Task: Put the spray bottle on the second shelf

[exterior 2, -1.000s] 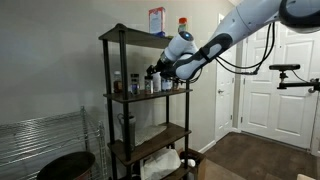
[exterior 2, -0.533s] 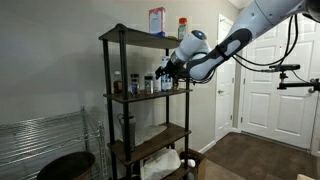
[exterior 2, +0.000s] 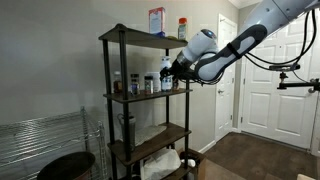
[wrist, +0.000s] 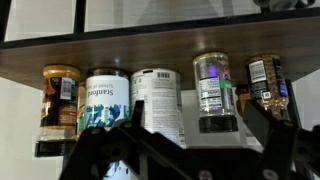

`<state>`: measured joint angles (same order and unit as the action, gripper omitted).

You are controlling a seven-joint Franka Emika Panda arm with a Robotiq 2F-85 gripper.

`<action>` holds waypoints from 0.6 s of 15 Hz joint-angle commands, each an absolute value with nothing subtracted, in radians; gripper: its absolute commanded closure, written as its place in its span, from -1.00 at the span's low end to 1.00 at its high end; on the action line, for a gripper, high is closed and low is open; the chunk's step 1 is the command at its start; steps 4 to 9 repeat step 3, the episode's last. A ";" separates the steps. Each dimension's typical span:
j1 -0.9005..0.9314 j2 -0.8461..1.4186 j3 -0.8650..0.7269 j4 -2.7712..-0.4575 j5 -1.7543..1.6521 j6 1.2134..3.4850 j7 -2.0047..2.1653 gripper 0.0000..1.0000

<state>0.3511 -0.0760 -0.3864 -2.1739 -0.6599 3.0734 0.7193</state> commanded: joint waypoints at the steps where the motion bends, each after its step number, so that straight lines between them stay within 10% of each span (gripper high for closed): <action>1: 0.351 -0.082 -0.386 -2.179 -0.660 3.073 0.719 -1.00; 9: 0.351 -0.086 -0.386 -2.182 -0.660 3.073 0.720 -1.00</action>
